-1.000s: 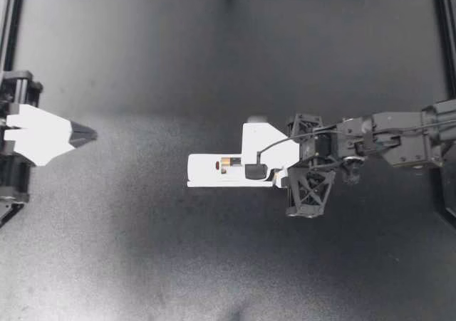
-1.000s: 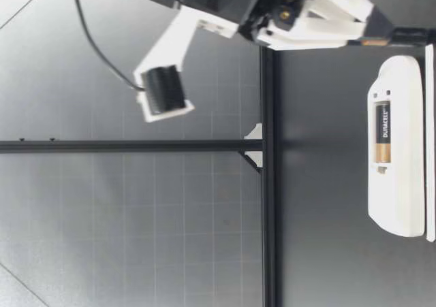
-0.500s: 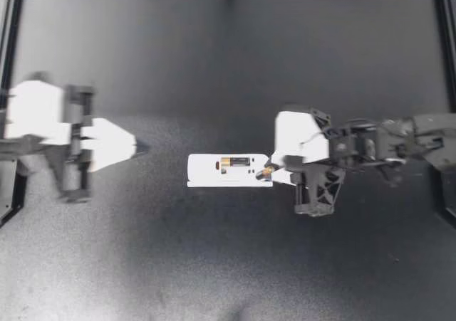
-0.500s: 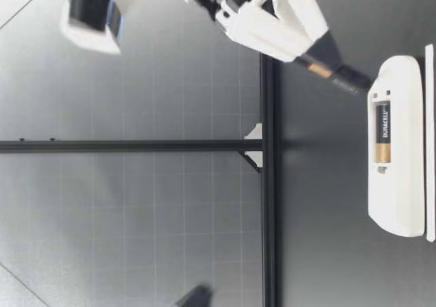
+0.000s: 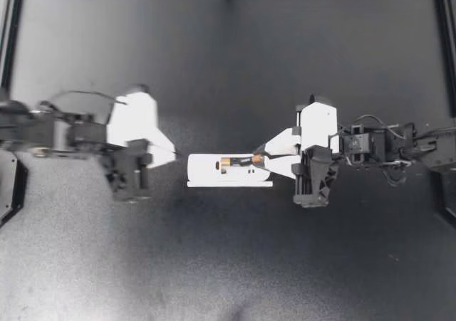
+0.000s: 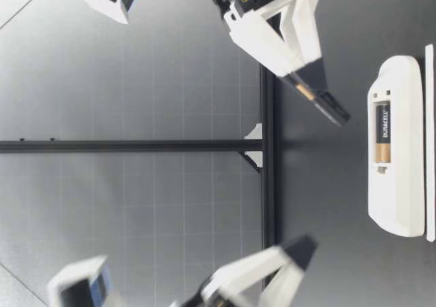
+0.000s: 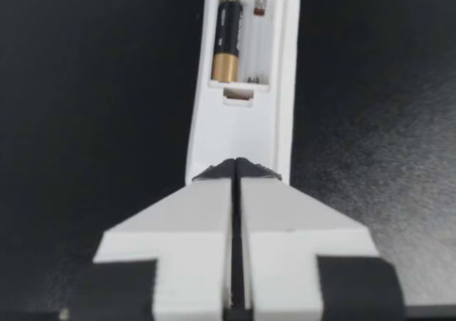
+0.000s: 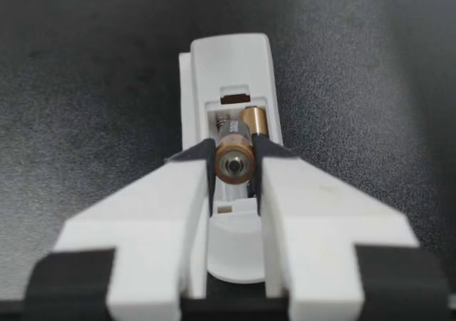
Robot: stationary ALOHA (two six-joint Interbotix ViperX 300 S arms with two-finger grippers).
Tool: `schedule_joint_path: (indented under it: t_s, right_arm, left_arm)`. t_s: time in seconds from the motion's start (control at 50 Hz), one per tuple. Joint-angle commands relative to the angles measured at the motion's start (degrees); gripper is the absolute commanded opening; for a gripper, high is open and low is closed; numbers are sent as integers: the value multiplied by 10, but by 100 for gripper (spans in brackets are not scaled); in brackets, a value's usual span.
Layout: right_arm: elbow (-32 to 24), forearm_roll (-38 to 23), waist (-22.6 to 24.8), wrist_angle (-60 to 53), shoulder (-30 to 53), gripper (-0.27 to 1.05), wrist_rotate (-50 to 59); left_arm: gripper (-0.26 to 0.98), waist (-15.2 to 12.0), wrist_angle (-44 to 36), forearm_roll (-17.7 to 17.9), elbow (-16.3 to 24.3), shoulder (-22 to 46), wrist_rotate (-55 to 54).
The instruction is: Place the battery into the slot of the remote controller.
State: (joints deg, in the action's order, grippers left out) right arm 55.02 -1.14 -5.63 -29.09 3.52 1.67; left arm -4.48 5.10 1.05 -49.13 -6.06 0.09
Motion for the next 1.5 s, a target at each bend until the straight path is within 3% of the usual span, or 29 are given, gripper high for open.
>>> schedule_joint_path:
  t_s: [0.0, 0.22, 0.64, 1.48]
  right_arm:
    - [-7, 1, -6, -16, 2, -3, -1]
    - [-10, 0, -6, -18, 25, -3, 0]
    - [-14, -1, -6, -14, 30, -3, 3]
    - [-43, -1, 7, 36, 51, -3, 0]
  left_arm:
    - [-17, -2, -1, 0, 26, 19, 0]
    - [-17, -2, -2, 0, 55, 68, 0]
    - [-17, -2, 1, 1, 66, 116, -3]
    - [-17, -2, 5, 11, 63, 119, -3]
